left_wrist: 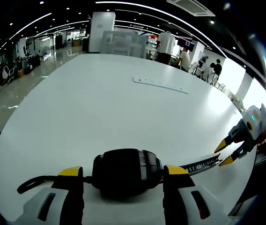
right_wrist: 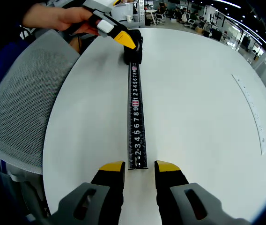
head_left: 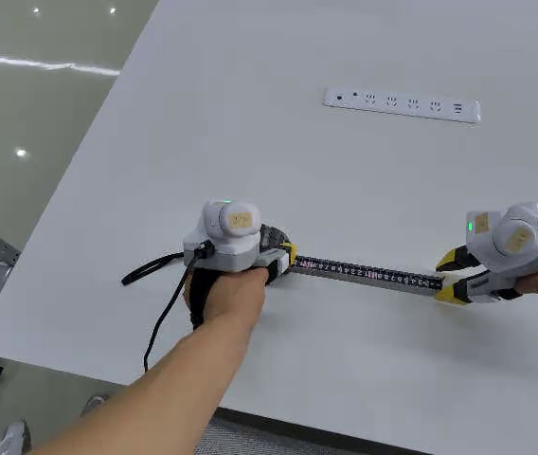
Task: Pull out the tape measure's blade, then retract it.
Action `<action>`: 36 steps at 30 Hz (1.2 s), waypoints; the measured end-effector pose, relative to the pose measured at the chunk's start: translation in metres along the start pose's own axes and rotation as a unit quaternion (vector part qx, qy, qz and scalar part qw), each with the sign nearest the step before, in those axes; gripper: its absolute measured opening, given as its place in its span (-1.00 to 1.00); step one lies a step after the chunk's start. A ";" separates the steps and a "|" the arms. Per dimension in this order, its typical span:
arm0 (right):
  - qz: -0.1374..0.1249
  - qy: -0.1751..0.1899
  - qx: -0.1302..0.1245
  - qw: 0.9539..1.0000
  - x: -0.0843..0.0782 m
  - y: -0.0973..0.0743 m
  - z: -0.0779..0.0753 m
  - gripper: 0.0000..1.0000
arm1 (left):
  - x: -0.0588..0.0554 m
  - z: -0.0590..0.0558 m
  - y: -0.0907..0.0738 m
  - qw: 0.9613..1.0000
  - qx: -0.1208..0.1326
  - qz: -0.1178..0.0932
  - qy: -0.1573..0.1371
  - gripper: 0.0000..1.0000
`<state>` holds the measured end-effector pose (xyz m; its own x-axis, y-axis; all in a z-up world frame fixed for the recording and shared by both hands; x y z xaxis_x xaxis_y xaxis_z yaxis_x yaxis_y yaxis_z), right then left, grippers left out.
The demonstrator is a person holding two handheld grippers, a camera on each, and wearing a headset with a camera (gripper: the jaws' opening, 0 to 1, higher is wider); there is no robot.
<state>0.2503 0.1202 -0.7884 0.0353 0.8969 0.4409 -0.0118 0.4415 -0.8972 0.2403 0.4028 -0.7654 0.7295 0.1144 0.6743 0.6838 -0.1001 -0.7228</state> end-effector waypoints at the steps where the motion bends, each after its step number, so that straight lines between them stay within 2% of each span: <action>1: 0.001 -0.001 0.001 1.000 0.000 0.000 0.000 -0.57 | 0.000 0.000 0.000 1.000 0.000 0.001 -0.001 0.30; 17: 0.002 -0.013 0.004 1.000 -0.001 0.005 0.001 -0.73 | -0.001 -0.002 0.001 1.000 -0.002 0.002 0.001 0.28; 36: 0.002 -0.025 0.005 1.000 -0.002 0.005 0.001 -0.76 | -0.004 -0.005 0.002 1.000 -0.006 0.004 -0.001 0.19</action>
<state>0.2494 0.1209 -0.7937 -0.0139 0.8990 0.4377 -0.0216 0.4374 -0.8990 0.2389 0.3969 -0.7687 0.7351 0.1154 0.6681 0.6779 -0.1136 -0.7263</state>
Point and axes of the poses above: the centre of the closed fingertips' face, and the gripper's own axes: y roughly forward along the fingers, z roughly to its left, x roughly out of its top, the point moved 3 cm from there along -y, roughly backward along the fingers, and after that the axes turned 1 degree about -x, right-handed, at the moved point
